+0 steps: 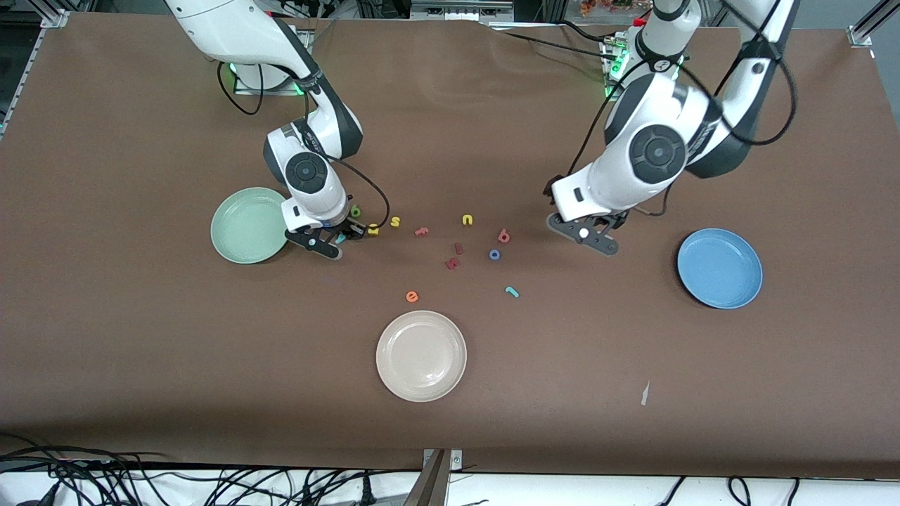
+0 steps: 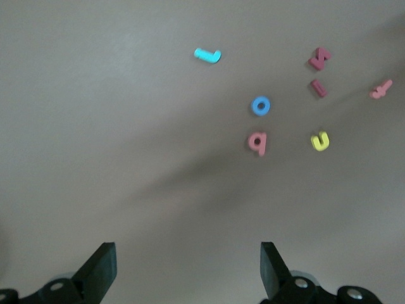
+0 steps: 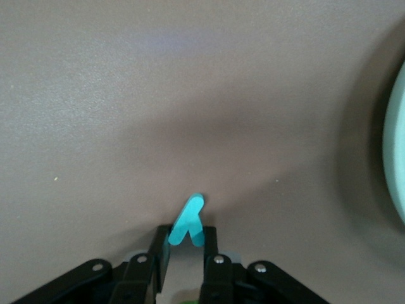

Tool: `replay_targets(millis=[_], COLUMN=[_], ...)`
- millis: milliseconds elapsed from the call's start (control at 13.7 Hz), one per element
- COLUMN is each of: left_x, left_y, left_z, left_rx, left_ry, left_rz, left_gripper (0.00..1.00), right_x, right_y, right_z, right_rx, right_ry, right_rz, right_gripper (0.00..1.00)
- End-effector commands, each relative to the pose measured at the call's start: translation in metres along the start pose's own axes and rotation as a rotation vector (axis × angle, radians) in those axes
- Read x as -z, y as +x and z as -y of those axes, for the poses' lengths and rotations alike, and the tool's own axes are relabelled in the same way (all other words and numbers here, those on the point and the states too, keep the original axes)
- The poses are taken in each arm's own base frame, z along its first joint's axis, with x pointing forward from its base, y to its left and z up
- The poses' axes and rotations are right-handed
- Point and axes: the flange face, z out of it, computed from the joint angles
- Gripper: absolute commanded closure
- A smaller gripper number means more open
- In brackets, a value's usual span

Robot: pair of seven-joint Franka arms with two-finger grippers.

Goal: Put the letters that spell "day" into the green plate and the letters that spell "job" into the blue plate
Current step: 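Grasp the teal Y with the right gripper while the left gripper reaches letters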

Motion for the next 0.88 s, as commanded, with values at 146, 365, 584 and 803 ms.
replay_targets(millis=[146, 365, 584, 803], left_x=[-0.060, -0.095, -0.130, -0.158], left_y=[0.036, 0.045, 0.050, 0.052], left_z=[-0.021, -0.043, -0.060, -0.071], left_rx=[0.019, 0.035, 0.068, 0.062], left_ry=[-0.138, -0.143, -0.133, -0.121], left_rz=[-0.069, -0.078, -0.079, -0.084], left_gripper=[0.01, 0.01, 0.01, 0.01], right_x=[0.052, 0.084, 0.079, 0.047], right_y=[0.030, 0.064, 0.084, 0.078], right_z=[-0.014, -0.055, -0.103, -0.130], right_rx=[-0.008, 0.110, 0.248, 0.269], right_ry=[-0.061, -0.127, -0.142, -0.110], right_rz=[-0.007, 0.035, 0.064, 0.027], right_gripper=[0.98, 0.98, 0.95, 0.58])
